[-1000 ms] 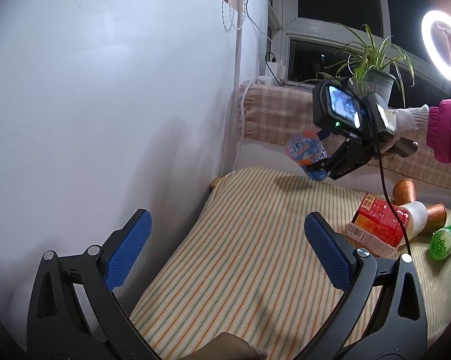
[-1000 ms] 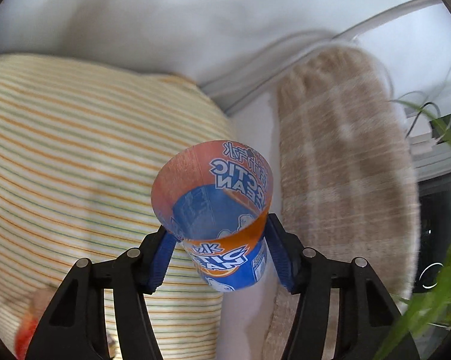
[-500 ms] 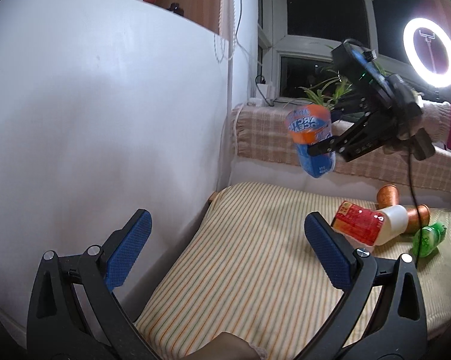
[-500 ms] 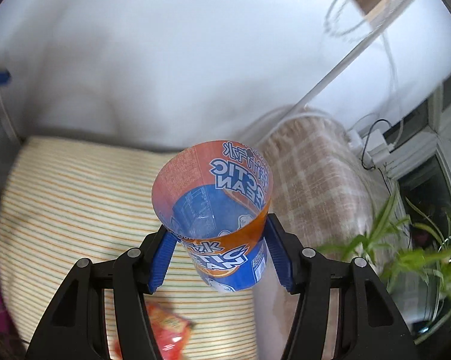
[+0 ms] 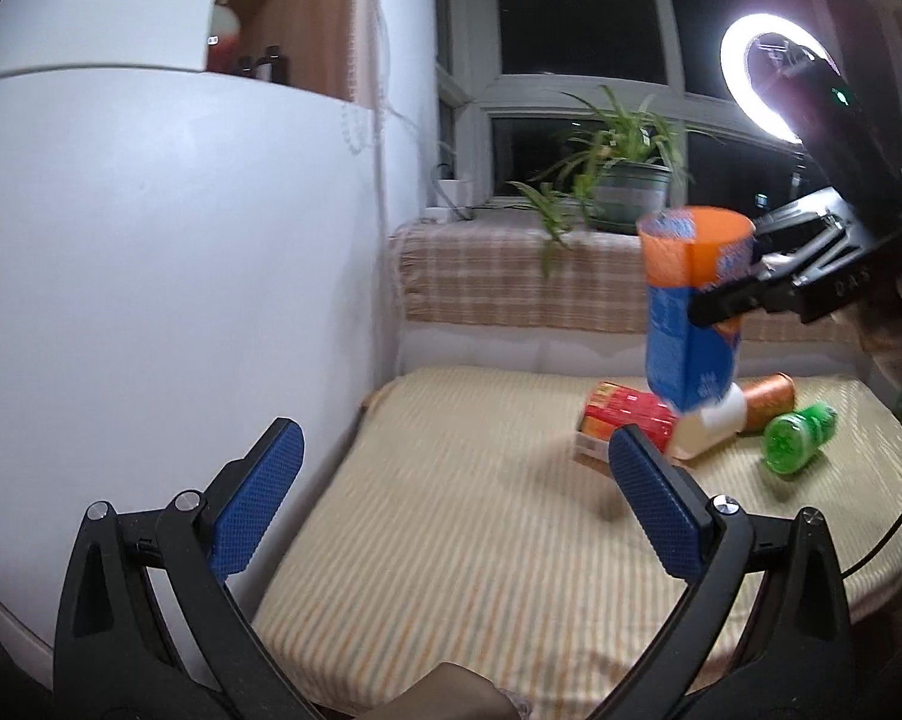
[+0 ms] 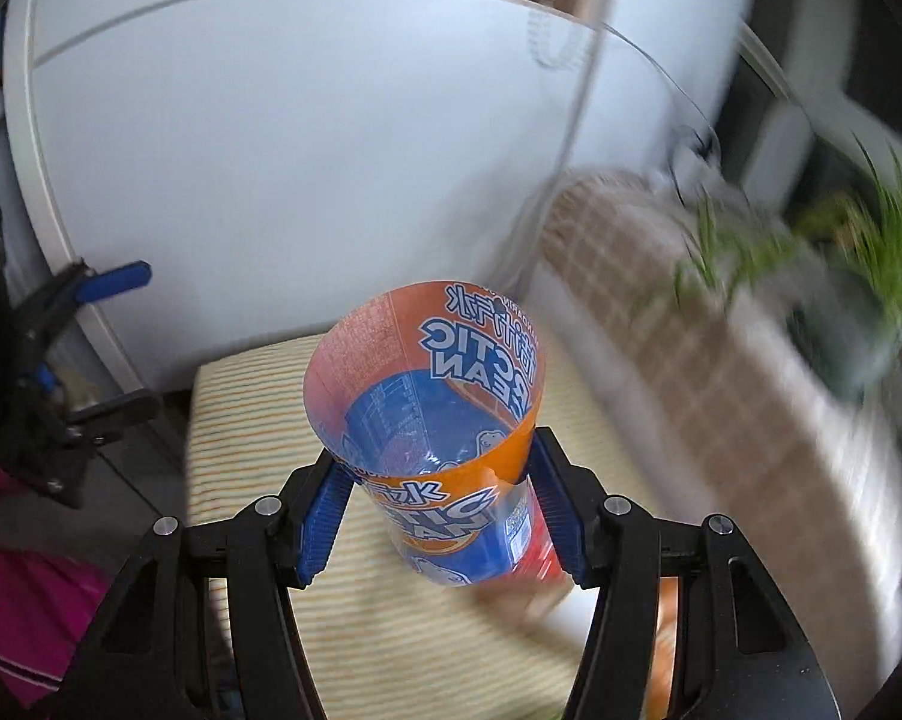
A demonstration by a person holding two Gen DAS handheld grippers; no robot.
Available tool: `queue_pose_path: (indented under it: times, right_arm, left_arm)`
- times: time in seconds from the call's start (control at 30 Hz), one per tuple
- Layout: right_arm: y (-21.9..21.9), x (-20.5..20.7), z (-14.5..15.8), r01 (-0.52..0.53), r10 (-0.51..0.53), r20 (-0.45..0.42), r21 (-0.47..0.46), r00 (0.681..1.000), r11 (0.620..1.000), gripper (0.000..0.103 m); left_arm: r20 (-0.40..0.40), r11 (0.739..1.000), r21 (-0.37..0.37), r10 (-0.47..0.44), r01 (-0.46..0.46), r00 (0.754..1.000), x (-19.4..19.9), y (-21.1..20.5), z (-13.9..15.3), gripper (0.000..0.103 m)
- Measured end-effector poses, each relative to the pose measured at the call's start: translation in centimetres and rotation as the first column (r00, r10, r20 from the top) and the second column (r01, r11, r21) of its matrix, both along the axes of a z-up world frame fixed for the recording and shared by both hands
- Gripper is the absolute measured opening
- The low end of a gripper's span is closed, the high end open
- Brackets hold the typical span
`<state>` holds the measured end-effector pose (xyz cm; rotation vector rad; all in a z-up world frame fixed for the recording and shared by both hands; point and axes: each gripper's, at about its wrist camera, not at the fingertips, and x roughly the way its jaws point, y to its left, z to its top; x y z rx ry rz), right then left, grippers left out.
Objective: Flip cup upright
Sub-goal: 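Lift the bottle with the right gripper and rotate it upright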
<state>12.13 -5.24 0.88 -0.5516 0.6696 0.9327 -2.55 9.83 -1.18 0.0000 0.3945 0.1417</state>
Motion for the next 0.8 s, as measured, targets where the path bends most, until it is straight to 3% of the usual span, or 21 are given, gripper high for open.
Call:
queue_pose_path:
  times: [0.1, 0.23, 0.33, 0.37, 0.4, 0.43, 0.5, 0.67, 0.8]
  right_arm:
    - [-2.8, -0.3, -0.9, 0.098, -0.091, -0.111, 0.056, 0.990, 0.994, 0.057]
    - [-7.1, -0.9, -3.5, 0.254, -0.208, -0.302, 0.121, 0.930, 0.960, 0.057]
    - [-10.0, -0.7, -6.1, 0.352, -0.253, -0.451, 0.151, 0.856, 0.924, 0.057]
    - [-11.2, -0.7, -7.3, 0.397, -0.264, -0.515, 0.164, 0.815, 0.903, 0.057]
    - [-11.8, -0.6, -7.8, 0.416, -0.265, -0.546, 0.172, 0.795, 0.893, 0.057]
    - [-12.8, -0.5, -9.0, 0.454, -0.264, -0.608, 0.181, 0.749, 0.872, 0.057]
    - [-14.0, -0.2, -10.4, 0.504, -0.274, -0.668, 0.176, 0.692, 0.846, 0.057]
    - [-14.9, 1.2, -13.0, 0.547, -0.280, -0.743, 0.137, 0.608, 0.826, 0.057]
    - [-13.9, 2.3, -14.2, 0.557, -0.306, -0.759, 0.089, 0.575, 0.826, 0.058]
  left_arm:
    - [-0.028, 0.999, -0.005, -0.047, 0.047, 0.999, 0.3, -1.1, -0.1, 0.103]
    - [-0.069, 0.994, -0.015, -0.111, 0.110, 0.991, 1.0, -2.6, -0.6, 0.103]
    - [-0.104, 0.986, -0.042, -0.164, 0.160, 0.981, 1.6, -3.5, -0.9, 0.103]
    - [-0.114, 0.984, -0.045, -0.176, 0.172, 0.978, 1.8, -3.8, -1.0, 0.103]
    - [-0.121, 0.982, -0.047, -0.188, 0.183, 0.975, 1.7, -4.3, -1.2, 0.103]
    - [-0.132, 0.979, -0.051, -0.204, 0.199, 0.970, 1.9, -4.6, -1.3, 0.103]
    - [-0.158, 0.967, -0.072, -0.251, 0.243, 0.955, 2.3, -5.5, -1.7, 0.103]
    - [-0.213, 0.942, -0.119, -0.333, 0.314, 0.918, 3.3, -7.3, -2.6, 0.103]
    - [-0.252, 0.928, -0.182, -0.363, 0.324, 0.897, 4.3, -7.6, -3.3, 0.103]
